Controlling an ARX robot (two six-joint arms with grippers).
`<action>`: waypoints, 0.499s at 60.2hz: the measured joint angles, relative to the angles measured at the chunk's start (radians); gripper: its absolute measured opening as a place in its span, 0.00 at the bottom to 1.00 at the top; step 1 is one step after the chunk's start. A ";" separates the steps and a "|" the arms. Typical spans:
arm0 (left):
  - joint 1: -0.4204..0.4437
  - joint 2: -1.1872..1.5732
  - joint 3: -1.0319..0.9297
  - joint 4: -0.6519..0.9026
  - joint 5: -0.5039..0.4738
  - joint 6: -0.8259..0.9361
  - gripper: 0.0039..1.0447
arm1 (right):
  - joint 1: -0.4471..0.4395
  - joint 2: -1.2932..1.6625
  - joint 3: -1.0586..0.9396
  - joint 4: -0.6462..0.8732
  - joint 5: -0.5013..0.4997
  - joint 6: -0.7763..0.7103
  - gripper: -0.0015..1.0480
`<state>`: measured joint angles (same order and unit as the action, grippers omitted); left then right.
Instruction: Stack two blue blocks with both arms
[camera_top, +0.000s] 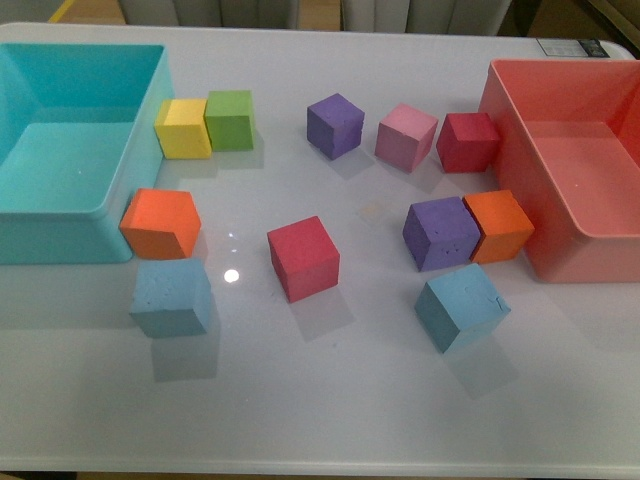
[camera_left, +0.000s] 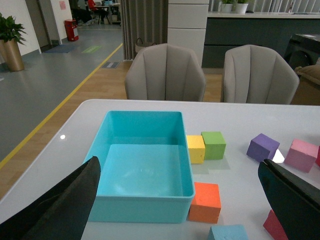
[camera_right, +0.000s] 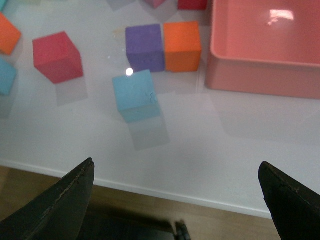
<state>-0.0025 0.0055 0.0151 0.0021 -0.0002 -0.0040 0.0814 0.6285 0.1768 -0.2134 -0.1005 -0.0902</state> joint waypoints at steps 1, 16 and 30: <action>0.000 0.000 0.000 0.000 0.000 0.000 0.92 | 0.010 0.045 0.002 0.030 0.003 -0.008 0.91; 0.000 0.000 0.000 0.000 0.000 0.000 0.92 | 0.079 0.658 0.080 0.435 0.073 -0.084 0.91; 0.000 0.000 0.000 0.000 0.000 0.000 0.92 | 0.118 1.040 0.211 0.571 0.074 -0.082 0.91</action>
<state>-0.0025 0.0055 0.0151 0.0021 0.0002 -0.0040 0.1997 1.6688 0.3874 0.3573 -0.0261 -0.1726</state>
